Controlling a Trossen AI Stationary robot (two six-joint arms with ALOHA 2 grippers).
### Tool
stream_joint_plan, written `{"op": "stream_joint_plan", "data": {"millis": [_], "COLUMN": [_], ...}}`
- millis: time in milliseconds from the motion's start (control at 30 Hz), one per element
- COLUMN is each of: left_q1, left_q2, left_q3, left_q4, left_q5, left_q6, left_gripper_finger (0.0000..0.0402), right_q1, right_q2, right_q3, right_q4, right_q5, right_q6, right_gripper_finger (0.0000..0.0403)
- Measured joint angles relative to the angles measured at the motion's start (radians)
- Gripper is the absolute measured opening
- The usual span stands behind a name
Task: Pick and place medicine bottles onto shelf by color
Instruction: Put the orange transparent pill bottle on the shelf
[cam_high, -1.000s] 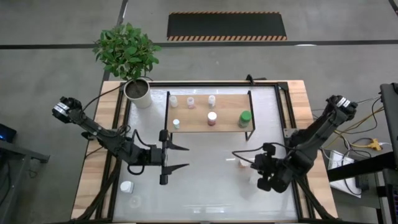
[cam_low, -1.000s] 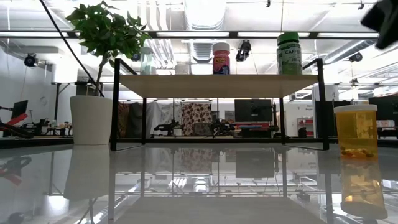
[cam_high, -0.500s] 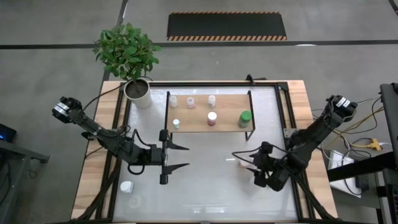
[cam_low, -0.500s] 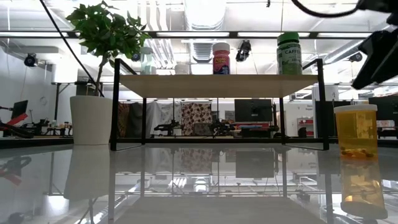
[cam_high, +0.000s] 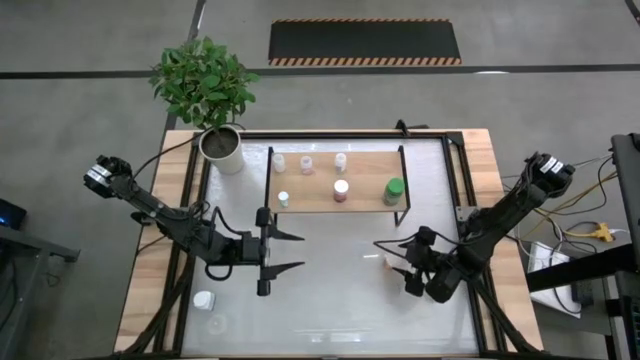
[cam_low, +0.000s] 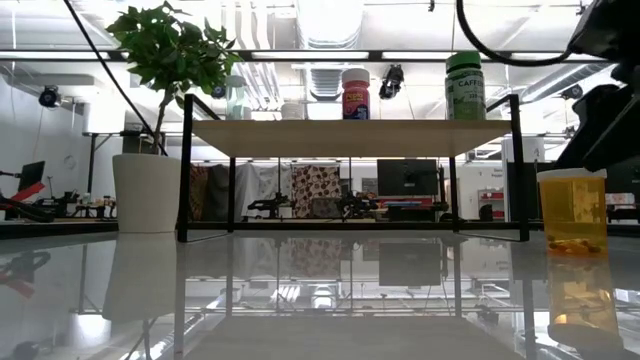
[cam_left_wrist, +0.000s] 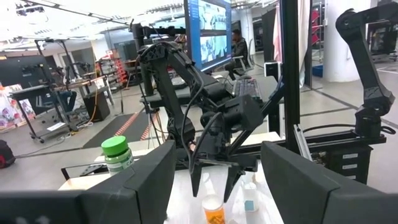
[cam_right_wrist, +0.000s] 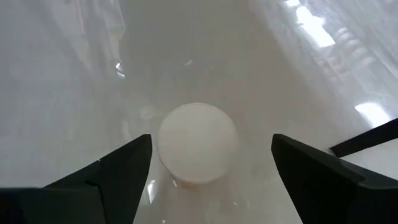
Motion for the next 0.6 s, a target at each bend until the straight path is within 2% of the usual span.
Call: {"op": "stream_joint_plan", "data": {"millis": [367,600], "left_q1": [0.0,0.0], "left_q2": [0.0,0.0], "left_q3": [0.0,0.0], "left_q4": [0.0,0.0], "left_q5": [0.0,0.0], "left_q6": [0.003,0.003], "left_gripper_finger": [0.0219,0.0219], "right_q1": [-0.01,-0.01], "right_q2": [0.07,0.082], "right_q3": [-0.03,-0.03], "right_q4": [0.103,0.123], "right_q5": [0.02,0.024], "right_q6": [-0.011,-0.008], "right_gripper_finger": [0.03,0.0254]}}
